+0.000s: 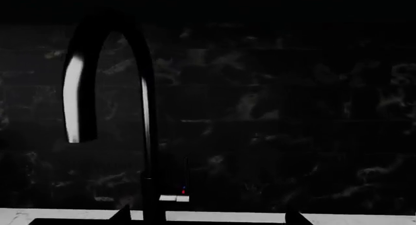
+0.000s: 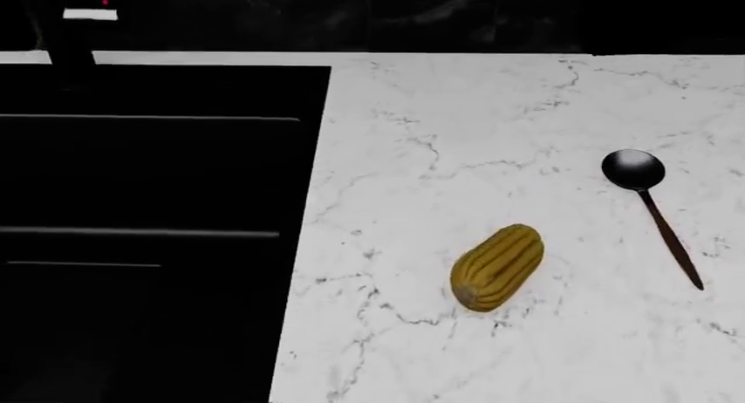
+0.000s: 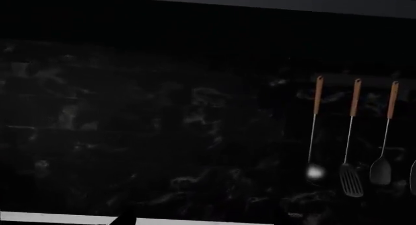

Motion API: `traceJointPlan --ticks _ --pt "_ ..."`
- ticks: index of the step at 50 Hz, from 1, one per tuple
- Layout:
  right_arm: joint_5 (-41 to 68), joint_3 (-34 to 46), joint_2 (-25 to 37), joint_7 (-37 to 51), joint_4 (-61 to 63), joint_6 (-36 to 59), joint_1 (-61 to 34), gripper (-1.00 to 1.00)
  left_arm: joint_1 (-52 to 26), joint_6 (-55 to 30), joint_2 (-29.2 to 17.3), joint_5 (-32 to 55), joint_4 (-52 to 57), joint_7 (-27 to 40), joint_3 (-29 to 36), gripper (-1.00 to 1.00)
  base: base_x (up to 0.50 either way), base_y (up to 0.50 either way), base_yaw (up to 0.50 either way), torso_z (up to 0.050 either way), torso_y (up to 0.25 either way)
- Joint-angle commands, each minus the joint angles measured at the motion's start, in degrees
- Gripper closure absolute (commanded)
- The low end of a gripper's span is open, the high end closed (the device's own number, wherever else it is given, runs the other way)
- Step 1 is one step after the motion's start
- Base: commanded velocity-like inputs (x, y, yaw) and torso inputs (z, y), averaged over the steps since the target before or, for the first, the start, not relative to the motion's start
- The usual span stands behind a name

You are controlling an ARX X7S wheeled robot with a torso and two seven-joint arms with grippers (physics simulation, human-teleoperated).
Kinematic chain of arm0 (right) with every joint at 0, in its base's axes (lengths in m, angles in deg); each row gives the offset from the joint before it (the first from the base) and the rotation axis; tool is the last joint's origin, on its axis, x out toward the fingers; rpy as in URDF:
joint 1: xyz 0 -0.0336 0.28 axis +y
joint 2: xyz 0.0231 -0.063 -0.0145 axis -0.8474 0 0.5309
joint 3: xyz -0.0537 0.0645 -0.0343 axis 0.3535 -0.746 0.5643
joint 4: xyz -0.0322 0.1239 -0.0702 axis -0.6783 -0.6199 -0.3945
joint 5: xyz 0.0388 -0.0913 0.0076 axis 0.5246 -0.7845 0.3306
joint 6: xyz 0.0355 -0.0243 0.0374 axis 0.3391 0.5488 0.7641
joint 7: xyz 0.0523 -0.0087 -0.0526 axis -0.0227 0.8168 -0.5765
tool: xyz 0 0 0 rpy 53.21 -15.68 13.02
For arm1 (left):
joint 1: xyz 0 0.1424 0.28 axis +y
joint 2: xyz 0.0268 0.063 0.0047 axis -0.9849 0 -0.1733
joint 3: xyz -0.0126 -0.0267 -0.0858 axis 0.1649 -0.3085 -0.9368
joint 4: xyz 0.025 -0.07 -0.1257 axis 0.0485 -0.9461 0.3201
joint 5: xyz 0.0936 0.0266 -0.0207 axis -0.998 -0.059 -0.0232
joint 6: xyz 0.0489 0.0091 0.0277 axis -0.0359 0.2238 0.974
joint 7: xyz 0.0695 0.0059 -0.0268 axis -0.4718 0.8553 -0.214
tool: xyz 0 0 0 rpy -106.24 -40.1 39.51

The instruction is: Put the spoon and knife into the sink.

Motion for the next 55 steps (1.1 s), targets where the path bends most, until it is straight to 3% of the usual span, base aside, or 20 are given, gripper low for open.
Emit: traceJointPlan --ticks 1,29,36,44,55 --pt "-0.5 -0.3 -0.2 -1.0 0.4 -1.3 1.1 -1.00 -0.4 -0.5 1.0 -1.0 -0.4 -0.4 -1.4 -1.00 0.49 -0.26 0.00 0.000 0.000" --pt "4.9 -1.2 1.4 2.8 -0.6 -1.0 2.9 -1.00 -0.7 -0.6 0.7 -0.1 -0.4 0.1 -1.2 -1.00 0.20 -0.02 0.00 0.000 0.001" --pt "13.8 -2.1 3.2 4.7 -6.8 3.4 2.5 -1.00 -0.1 -1.1 0.3 0.2 0.3 0.2 -1.5 -1.00 0.00 0.00 0.00 0.000 0.000" --pt "29.8 2.0 7.0 18.4 -17.1 3.4 3.4 -1.00 0.2 -1.7 0.5 0.7 0.9 0.3 -1.9 -1.00 0.00 0.00 0.00 0.000 0.000" --pt "28.2 5.4 10.5 14.5 -19.6 3.2 6.6 -1.00 0.3 -1.7 0.3 1.0 0.8 0.6 -1.7 -1.00 0.00 0.00 0.00 0.000 0.000"
